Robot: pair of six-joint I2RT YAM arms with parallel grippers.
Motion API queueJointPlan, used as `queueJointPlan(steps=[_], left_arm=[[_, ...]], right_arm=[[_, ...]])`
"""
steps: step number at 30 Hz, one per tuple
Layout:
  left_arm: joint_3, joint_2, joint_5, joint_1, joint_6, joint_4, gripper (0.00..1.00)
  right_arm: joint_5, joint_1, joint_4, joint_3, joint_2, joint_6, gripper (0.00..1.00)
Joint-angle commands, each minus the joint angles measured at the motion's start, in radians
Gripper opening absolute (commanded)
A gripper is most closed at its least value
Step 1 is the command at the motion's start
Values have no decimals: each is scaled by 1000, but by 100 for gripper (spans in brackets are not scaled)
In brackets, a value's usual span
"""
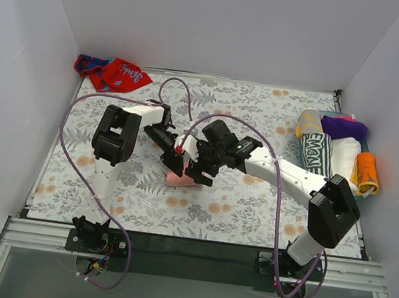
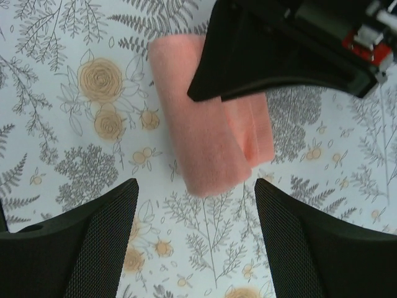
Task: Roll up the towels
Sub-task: Roll the towel
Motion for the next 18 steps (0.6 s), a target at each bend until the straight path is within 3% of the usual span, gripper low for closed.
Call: queueJointPlan(steps=[1,5,13,17,18], left_arm=[[-11,70,-224,12,85,158,15],[-10,76,-223,18,94,151,17],[1,91,-209,26,107,137,20],[-7,82,-200,30,120,131,20],[-14,76,-195,32,127,129,20]], right_arm=[[90,43,164,-37,13,-61,68],[136,104,286,-94,36,-135,68],[116,149,311,-124,140,-225,63],[129,149,314,-145,186,-230,50],[129,146,316,-148,197,-232,41]])
